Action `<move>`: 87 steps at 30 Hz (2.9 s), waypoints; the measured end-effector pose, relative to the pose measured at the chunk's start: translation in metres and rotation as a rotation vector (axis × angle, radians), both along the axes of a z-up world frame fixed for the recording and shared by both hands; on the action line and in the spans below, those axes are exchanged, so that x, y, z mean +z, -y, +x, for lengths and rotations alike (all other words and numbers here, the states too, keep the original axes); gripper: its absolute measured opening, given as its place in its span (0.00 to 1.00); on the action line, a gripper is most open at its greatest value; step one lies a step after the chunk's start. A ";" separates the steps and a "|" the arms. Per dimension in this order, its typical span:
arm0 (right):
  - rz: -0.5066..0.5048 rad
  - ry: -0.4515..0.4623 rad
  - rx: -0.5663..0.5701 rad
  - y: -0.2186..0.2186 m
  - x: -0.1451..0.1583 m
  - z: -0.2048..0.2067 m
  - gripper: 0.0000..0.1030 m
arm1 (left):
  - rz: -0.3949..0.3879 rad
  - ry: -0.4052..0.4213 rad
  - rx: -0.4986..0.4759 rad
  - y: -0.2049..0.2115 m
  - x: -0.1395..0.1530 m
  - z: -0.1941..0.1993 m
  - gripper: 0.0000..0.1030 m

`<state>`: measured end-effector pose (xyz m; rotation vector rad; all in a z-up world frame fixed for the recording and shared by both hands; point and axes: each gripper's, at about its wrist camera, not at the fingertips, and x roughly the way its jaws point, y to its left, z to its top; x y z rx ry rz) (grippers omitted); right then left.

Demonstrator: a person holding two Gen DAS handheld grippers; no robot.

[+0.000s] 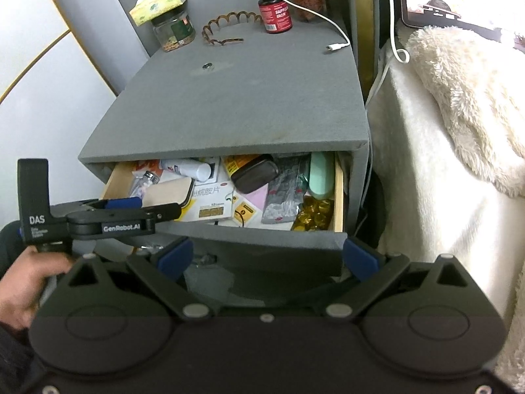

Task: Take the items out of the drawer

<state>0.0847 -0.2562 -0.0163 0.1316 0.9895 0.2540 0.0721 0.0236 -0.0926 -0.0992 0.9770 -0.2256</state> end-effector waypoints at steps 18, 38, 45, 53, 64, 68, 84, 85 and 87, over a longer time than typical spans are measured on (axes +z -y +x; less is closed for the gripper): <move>0.002 -0.004 -0.003 0.001 0.000 0.004 0.96 | -0.001 -0.013 -0.003 0.001 0.002 0.009 0.81; 0.001 -0.003 -0.004 0.000 0.000 0.002 0.96 | -0.009 -0.018 -0.013 0.005 0.002 0.019 0.81; 0.000 -0.004 -0.005 0.000 0.000 0.003 0.96 | -0.010 -0.025 -0.015 0.008 0.003 0.021 0.80; 0.000 -0.005 -0.006 0.000 0.000 0.004 0.96 | -0.012 -0.028 -0.016 0.010 0.003 0.022 0.80; 0.002 -0.005 -0.005 0.001 0.000 0.005 0.96 | -0.014 -0.030 -0.016 0.009 0.001 0.021 0.80; 0.001 -0.005 -0.005 0.001 0.000 0.005 0.96 | -0.014 -0.030 -0.016 0.008 0.001 0.020 0.80; -0.007 -0.008 -0.003 -0.001 0.000 0.004 0.96 | -0.013 -0.037 -0.025 0.006 0.000 0.018 0.80; -0.007 -0.008 -0.003 -0.001 0.000 0.005 0.96 | -0.014 -0.037 -0.025 0.006 0.000 0.017 0.80; -0.007 -0.009 -0.003 -0.001 0.000 0.005 0.96 | -0.016 -0.038 -0.025 0.005 0.000 0.017 0.80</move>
